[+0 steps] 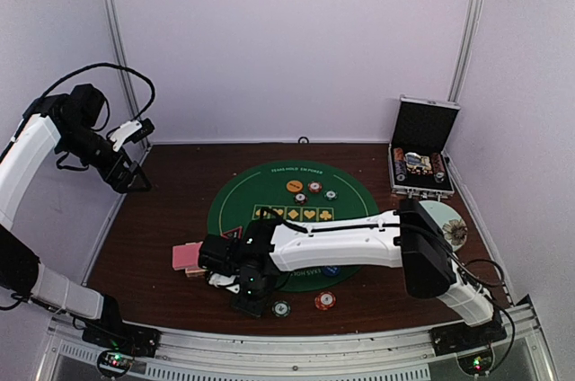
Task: Distribute texas hold em gaming equipment
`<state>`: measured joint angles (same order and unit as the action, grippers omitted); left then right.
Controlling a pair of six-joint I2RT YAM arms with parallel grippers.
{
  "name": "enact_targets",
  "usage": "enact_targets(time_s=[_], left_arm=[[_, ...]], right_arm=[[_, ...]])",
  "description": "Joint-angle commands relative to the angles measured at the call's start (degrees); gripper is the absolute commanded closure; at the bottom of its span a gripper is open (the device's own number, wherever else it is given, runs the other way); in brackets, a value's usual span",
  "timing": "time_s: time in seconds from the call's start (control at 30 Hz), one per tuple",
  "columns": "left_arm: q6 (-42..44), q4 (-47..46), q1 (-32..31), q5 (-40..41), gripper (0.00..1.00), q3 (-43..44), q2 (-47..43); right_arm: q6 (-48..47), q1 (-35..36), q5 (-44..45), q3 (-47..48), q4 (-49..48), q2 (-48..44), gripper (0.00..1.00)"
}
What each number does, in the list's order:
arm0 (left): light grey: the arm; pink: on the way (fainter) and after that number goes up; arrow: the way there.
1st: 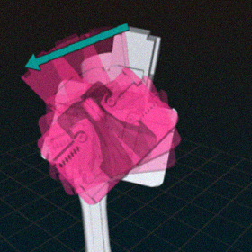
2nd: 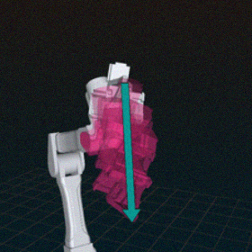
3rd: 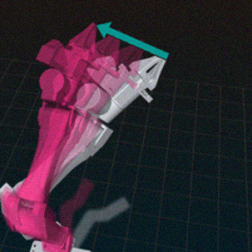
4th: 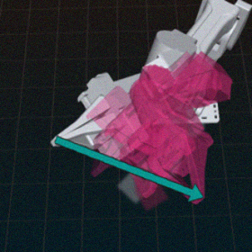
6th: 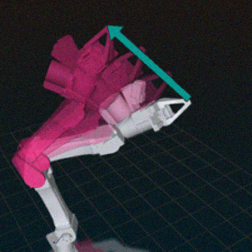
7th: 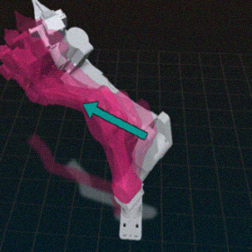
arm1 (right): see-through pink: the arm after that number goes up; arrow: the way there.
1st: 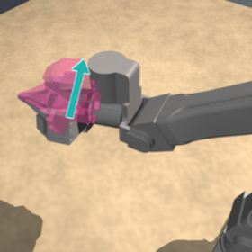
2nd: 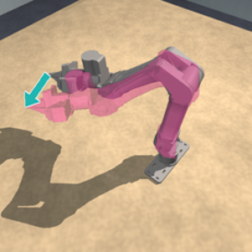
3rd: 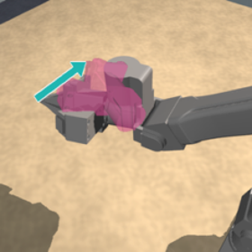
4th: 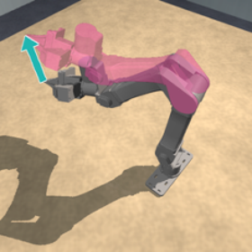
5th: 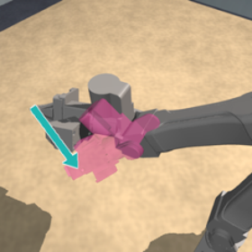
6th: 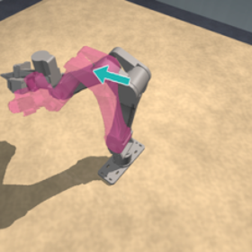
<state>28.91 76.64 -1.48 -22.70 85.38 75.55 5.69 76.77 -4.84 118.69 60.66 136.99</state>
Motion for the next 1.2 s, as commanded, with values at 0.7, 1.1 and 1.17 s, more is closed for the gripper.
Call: enact_targets(time_s=[0.7, 1.1, 1.17], left_arm=[[0.62, 0.26, 0.42, 0.2, 0.02, 1.2, -0.58], [0.69, 0.2, 0.42, 0.33, 0.02, 1.28, -0.47], [0.66, 0.19, 0.42, 0.36, 0.02, 1.28, -0.45]], right_arm=[[-0.03, 0.35, 0.19, 1.36, 0.24, 1.23, 0.5], [0.02, 0.34, 0.63, 1.2, 0.21, 0.91, 0.54], [0.0, 0.38, 0.9, 1.27, 0.24, 0.44, 0.57]])
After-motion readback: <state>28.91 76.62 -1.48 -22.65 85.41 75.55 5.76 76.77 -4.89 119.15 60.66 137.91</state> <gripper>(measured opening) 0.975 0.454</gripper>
